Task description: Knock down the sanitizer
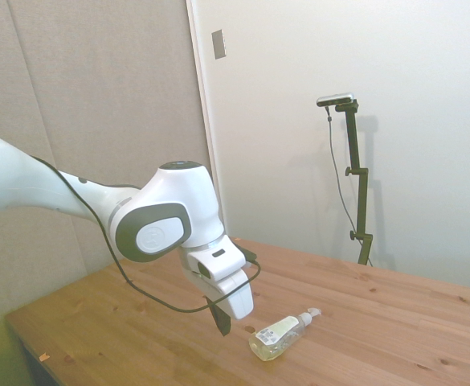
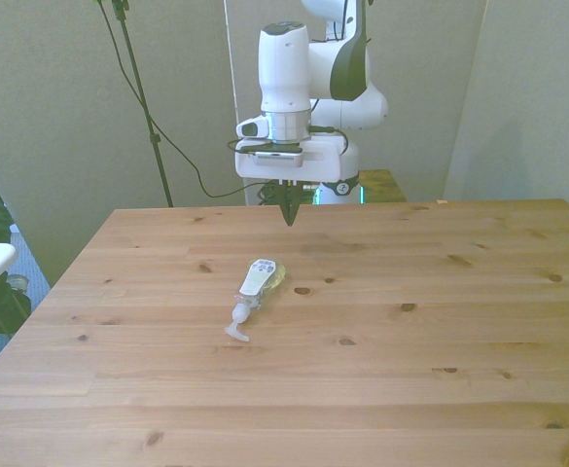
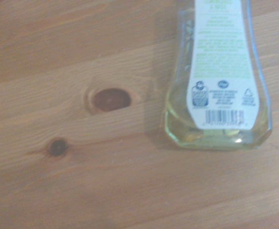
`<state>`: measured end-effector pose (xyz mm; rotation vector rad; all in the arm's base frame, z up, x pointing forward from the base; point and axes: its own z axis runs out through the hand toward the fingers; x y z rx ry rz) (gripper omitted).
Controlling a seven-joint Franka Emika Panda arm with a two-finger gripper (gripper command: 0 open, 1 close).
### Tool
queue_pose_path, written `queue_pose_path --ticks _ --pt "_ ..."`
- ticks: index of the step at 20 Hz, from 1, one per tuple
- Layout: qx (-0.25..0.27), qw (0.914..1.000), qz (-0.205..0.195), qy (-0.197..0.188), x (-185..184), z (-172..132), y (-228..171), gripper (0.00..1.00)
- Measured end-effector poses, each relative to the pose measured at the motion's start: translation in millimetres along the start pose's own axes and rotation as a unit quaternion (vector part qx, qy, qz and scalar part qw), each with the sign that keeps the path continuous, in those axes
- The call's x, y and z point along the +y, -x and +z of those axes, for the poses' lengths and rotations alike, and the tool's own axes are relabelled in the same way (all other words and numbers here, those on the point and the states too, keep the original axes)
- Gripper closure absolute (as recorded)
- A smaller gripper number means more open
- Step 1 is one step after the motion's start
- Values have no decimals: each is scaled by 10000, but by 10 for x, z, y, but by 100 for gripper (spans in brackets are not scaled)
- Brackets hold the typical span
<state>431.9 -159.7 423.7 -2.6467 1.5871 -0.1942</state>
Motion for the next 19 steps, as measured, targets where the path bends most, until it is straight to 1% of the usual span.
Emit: queue_pose_path --ticks 6,19 --pt "20 9995 -303 -11 29 -106 427 0" --pt "22 9994 -351 -4 339 -250 755 0"
